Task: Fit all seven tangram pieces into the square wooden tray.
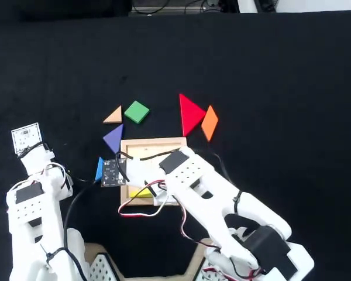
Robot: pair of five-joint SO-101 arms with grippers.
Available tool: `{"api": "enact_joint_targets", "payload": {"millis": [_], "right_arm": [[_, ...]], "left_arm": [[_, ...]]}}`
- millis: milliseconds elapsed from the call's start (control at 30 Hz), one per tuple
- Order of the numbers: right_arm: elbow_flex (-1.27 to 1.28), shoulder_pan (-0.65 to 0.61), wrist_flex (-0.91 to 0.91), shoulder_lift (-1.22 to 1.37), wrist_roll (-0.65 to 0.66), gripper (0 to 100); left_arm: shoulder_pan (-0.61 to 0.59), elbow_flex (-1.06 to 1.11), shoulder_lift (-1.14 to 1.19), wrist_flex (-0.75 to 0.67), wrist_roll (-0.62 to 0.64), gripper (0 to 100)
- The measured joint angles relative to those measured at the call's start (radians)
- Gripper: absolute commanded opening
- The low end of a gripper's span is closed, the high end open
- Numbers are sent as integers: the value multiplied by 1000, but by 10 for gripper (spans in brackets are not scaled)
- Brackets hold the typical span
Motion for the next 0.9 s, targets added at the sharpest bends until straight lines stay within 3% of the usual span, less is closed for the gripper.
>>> {"api": "enact_joint_targets", "payload": {"millis": [133, 333, 767, 900], "right_arm": [[0, 0, -15, -8, -64, 30], [0, 0, -34, -9, -83, 172], [0, -8, -34, -9, -83, 165], [0, -46, -34, -9, -83, 87]], "left_arm": [[12, 0, 0, -6, 0, 145], [23, 0, 0, -35, 0, 145], [26, 0, 0, -37, 0, 145], [26, 0, 0, -37, 0, 145]]}}
